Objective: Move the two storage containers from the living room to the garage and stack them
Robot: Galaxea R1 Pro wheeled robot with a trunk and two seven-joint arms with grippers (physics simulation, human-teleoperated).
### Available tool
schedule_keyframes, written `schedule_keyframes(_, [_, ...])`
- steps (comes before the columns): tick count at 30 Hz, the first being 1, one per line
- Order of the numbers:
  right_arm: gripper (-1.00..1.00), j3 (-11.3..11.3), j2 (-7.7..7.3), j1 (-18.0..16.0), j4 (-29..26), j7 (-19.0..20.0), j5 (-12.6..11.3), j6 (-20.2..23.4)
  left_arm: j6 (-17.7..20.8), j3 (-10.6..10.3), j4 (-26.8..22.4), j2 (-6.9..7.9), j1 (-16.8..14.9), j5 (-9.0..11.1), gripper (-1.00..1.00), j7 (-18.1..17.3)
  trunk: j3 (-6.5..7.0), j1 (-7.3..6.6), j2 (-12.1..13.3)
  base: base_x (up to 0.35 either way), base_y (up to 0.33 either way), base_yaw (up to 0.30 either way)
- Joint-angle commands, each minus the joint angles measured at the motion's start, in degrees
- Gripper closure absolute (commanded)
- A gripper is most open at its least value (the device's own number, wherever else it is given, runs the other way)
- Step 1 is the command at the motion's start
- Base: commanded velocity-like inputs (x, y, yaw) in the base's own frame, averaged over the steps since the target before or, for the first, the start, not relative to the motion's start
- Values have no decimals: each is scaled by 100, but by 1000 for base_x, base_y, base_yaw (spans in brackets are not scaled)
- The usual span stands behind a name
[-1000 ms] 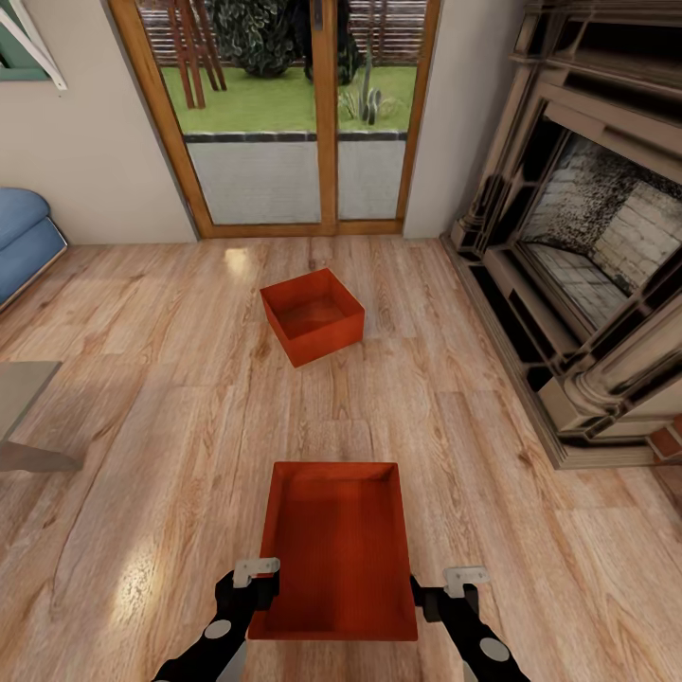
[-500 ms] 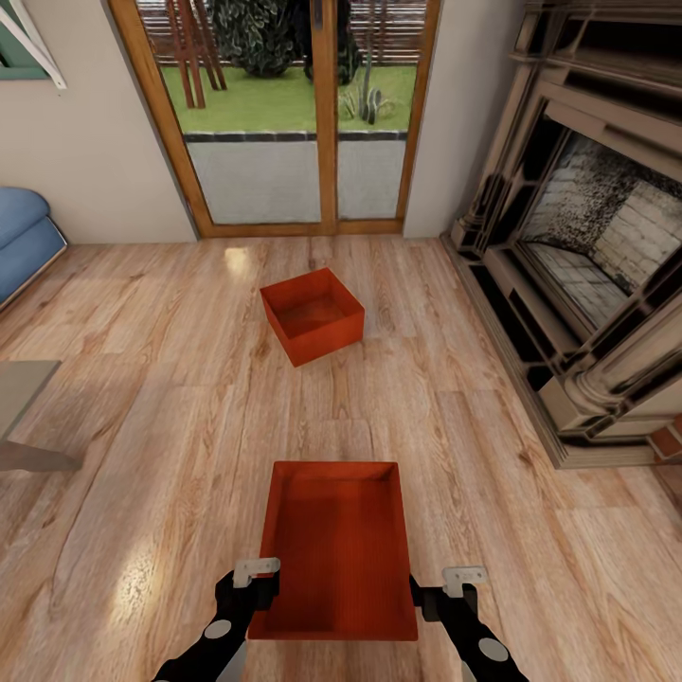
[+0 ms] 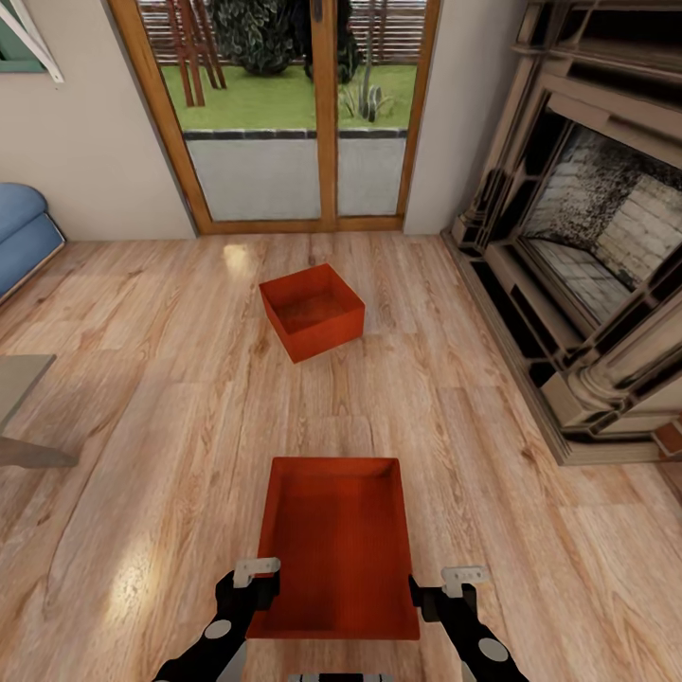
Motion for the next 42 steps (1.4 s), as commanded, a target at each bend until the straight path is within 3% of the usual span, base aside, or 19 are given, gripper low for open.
schedule_keyframes(1, [-100, 18, -3, -3, 5, -2, -57, -24, -19, 6, 5, -2, -3, -19, -100, 22, -3, -1, -1, 0, 0, 0])
schedule_keyframes(22, [-100, 18, -3, -5, 12, 8, -66, -24, -19, 10, 5, 25, -3, -50, -100, 23, -3, -1, -1, 0, 0, 0])
schedule_keyframes(39, [-100, 18, -3, -5, 9, 8, -67, -24, -19, 11, 5, 24, -3, -38, -100, 22, -308, 373, -683, 0, 0, 0])
schedule_keyframes(42, [-100, 18, -3, -4, 11, 8, -71, -24, -19, 9, 5, 24, -3, -39, -100, 22, -308, 373, -683, 0, 0, 0])
